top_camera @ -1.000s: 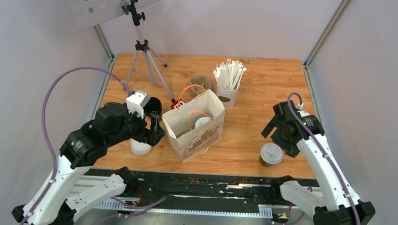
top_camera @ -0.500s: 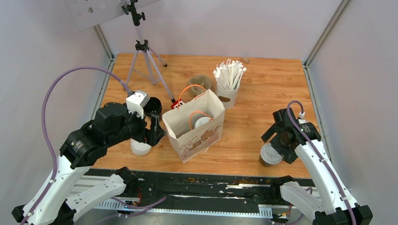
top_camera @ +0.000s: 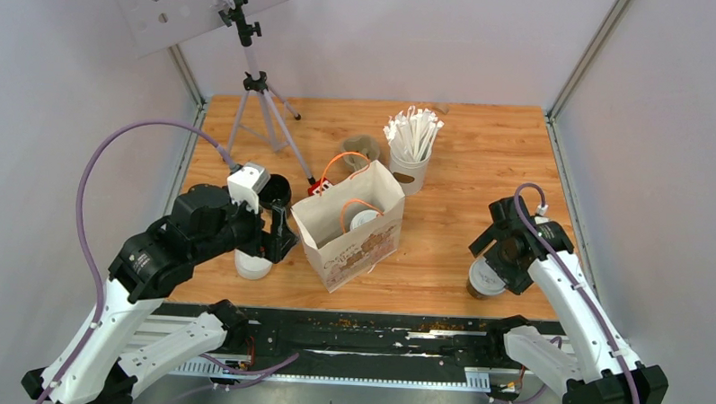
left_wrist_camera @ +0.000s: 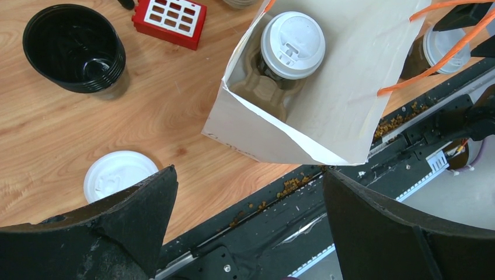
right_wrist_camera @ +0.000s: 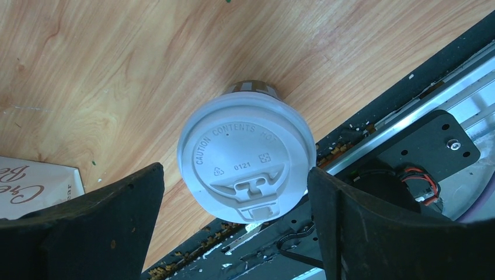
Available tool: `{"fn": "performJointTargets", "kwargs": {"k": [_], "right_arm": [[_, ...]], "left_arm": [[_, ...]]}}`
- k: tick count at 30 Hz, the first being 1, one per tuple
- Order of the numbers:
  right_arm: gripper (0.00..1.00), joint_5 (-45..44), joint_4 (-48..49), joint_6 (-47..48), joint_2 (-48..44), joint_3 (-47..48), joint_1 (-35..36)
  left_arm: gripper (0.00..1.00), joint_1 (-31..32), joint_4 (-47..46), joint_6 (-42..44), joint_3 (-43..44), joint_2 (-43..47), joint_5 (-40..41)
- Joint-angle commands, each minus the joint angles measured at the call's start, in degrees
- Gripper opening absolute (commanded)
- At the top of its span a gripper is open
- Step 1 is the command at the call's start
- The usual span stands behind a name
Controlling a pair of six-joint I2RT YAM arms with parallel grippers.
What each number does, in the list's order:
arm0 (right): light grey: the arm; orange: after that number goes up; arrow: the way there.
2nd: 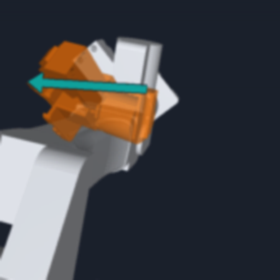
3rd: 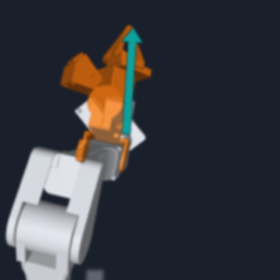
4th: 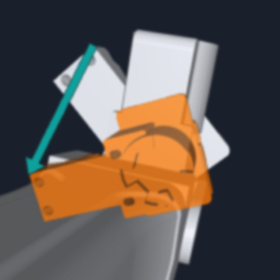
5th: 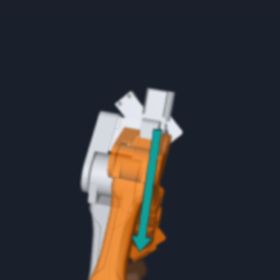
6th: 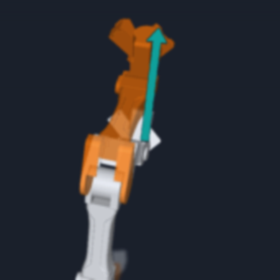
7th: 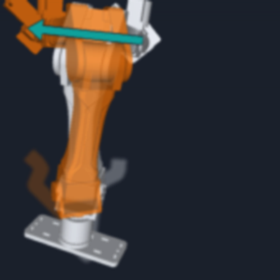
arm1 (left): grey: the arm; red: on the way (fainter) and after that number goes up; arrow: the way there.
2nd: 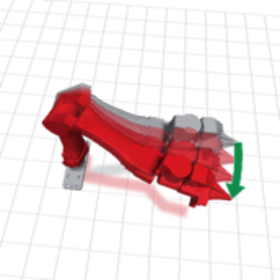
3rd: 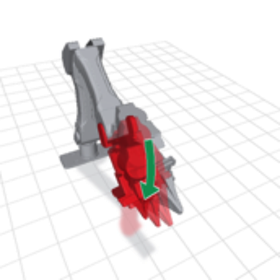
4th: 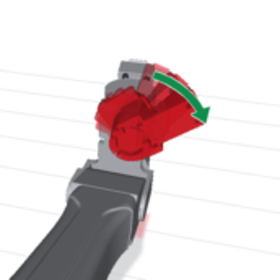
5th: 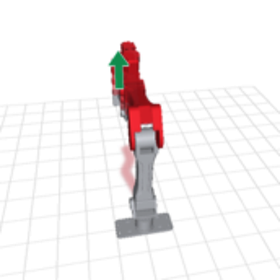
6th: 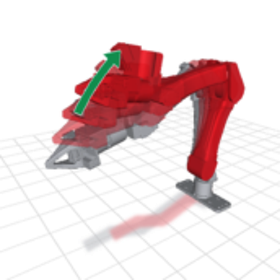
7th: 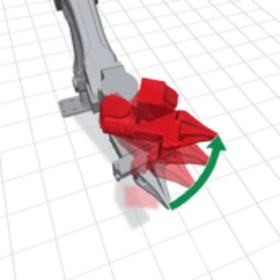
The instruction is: Pack the takeout coffee
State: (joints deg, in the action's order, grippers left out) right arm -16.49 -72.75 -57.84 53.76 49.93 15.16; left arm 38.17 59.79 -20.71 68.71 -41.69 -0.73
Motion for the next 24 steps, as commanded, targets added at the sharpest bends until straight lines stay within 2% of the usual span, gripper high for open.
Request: {"fn": "performJointTargets", "kwargs": {"k": [1,12,24], "right_arm": [[0.92,-0.8,0.3,-2.2,0.4,-0.6,-0.4],[0.94,-2.7,-2.9,-1.7,2.6,5.3,-0.4],[0.92,-2.0,-2.0,-2.9,1.6,1.2,-0.5]], "left_arm": [[1.00,0.0,-1.1,-0.6,-0.3,0.4,0.6],[1.00,0.0,-1.6,-0.9,-0.3,0.3,0.6],[1.00,0.0,-1.5,-0.7,-0.3,0.6,0.6]]}}
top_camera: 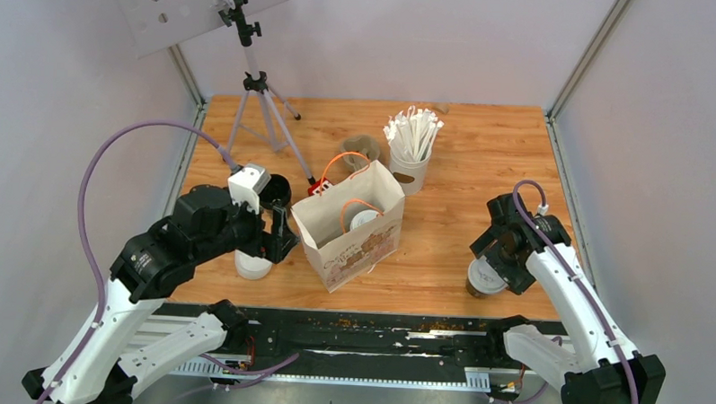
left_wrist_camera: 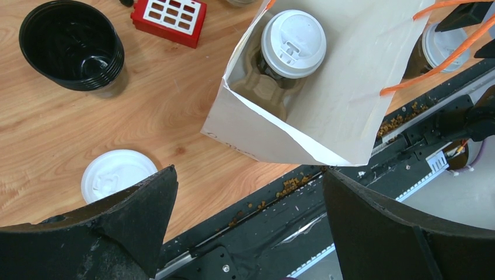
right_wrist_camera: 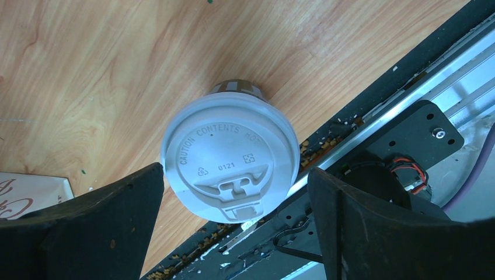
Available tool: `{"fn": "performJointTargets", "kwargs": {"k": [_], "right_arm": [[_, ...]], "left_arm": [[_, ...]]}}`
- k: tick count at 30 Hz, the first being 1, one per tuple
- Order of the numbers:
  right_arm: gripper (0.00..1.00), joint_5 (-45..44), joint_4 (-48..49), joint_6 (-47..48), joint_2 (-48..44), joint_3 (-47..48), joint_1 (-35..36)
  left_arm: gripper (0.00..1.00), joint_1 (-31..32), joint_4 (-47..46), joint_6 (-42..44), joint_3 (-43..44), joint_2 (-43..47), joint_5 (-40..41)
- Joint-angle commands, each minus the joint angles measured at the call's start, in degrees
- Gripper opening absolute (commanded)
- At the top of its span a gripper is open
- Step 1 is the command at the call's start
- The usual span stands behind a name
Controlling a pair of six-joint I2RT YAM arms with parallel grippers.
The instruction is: Pack the takeout coffee
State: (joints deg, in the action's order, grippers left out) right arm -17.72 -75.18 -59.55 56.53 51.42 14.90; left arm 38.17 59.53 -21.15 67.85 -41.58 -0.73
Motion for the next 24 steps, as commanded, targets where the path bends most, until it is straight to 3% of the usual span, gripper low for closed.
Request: {"fn": "performJointTargets", "kwargs": {"k": [1,13,24], "right_arm": [[0.92,-0.8,0.4,-1.2,-1.2,-0.5,-0.2],[0.80,1.0,5.8,1.0,-2.1,-2.8,-0.2],[0.73,7.9,17.3,20.7,4.6,1.1,-0.1]], "left_arm": [[1.00,0.0,-1.1,-0.3,0.5,0.6,0.6],[1.00,0.0,-1.0,-0.3,0.0,1.4,2.2],[1.00,0.0,-1.0,0.2,-0.2,1.1,3.0]]}}
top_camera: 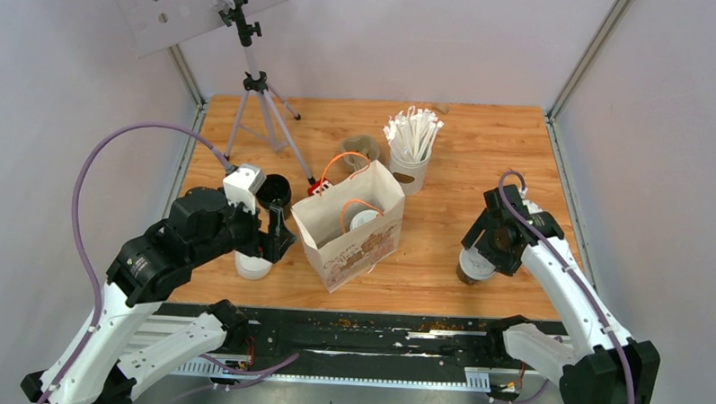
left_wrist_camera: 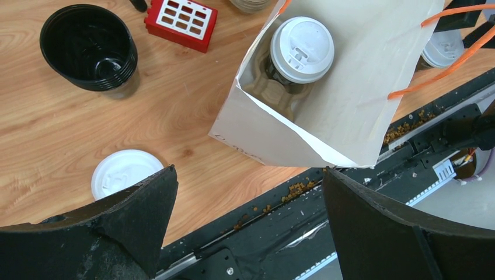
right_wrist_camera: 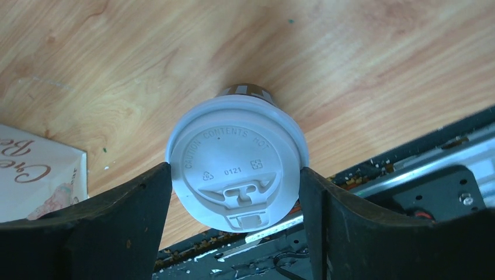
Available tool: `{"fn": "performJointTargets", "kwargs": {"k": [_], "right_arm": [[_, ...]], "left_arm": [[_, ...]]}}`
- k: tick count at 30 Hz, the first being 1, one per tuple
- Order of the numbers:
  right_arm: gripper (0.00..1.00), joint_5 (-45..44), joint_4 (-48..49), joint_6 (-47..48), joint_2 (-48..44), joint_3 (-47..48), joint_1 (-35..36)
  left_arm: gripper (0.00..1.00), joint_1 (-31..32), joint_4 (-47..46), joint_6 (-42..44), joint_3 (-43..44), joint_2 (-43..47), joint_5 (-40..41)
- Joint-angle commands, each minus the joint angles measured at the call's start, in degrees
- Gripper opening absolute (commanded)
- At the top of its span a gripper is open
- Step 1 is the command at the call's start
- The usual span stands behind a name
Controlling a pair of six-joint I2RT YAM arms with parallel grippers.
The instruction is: Pack the takeout coffee
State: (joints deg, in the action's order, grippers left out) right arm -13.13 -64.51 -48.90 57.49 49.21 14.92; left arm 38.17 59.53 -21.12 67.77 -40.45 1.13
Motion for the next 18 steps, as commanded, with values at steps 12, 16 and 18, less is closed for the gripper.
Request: {"fn": "performJointTargets", "kwargs": {"k": [12,16,18], "right_arm": [[0.74,5.6,13.9,29.8,14.6,10.8,0.6],[0.75,9.9,17.3,33.1,15.0,10.1,0.6],[0.75,10.8,18.1,34.0,15.3,9.8,0.6]], "left_arm": [[1.00,0.0,-0.7,0.2,0.4,-0.1,2.1],[1.00,0.0,0.4,0.5,1.4,-0.3,3.4],[1.00,0.0,0.1,-0.1,0.8,0.1,3.3]]}}
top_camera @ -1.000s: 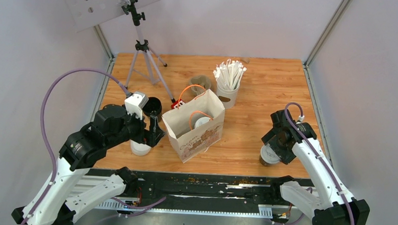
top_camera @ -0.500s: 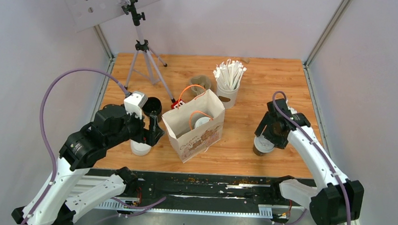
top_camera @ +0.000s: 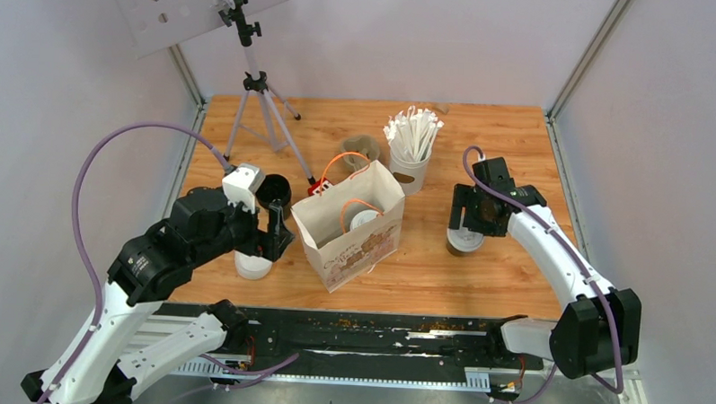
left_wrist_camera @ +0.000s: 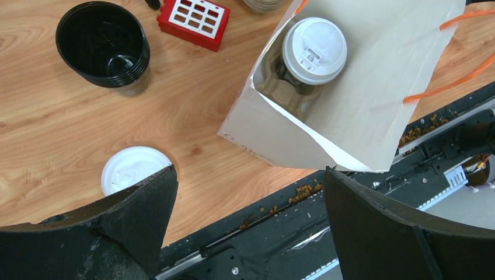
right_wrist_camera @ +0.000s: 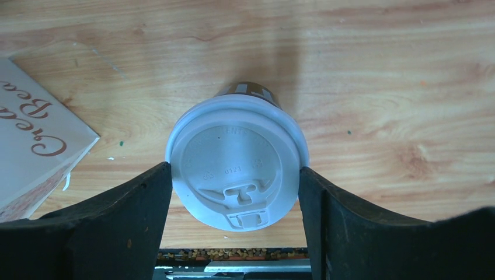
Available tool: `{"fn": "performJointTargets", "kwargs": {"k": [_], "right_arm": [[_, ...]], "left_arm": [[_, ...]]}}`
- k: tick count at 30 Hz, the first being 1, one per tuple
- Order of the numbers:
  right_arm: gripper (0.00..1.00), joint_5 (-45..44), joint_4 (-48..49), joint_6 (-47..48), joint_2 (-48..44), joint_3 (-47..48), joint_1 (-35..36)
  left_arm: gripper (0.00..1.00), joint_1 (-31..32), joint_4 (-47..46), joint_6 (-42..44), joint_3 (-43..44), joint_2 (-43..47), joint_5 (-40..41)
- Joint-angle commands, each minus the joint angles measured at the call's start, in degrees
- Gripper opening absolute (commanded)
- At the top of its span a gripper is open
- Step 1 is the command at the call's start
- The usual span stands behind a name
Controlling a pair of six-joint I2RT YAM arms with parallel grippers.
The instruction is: Pack the takeout coffee
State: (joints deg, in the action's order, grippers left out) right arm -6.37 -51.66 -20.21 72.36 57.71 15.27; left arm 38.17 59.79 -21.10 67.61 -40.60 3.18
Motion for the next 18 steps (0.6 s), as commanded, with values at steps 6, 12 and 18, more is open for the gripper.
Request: {"fn": "performJointTargets", "kwargs": {"k": [6,12,18], "right_arm": [[0.77,5.5,8.0,9.7,1.3,0.3,0.2],[0.78,6.8,6.6,12.7,2.3,2.3,0.2],[0.87,6.4,6.4,14.7,0.6,4.6,0.3]], "left_arm": [[1.00,0.0,-0.6,0.1,2.5,-1.0,0.5],[1.00,0.0,1.2,1.0,6.1,-2.1,2.0],[1.00,0.0,0.6,1.2,4.8,-0.4,1.4]]}}
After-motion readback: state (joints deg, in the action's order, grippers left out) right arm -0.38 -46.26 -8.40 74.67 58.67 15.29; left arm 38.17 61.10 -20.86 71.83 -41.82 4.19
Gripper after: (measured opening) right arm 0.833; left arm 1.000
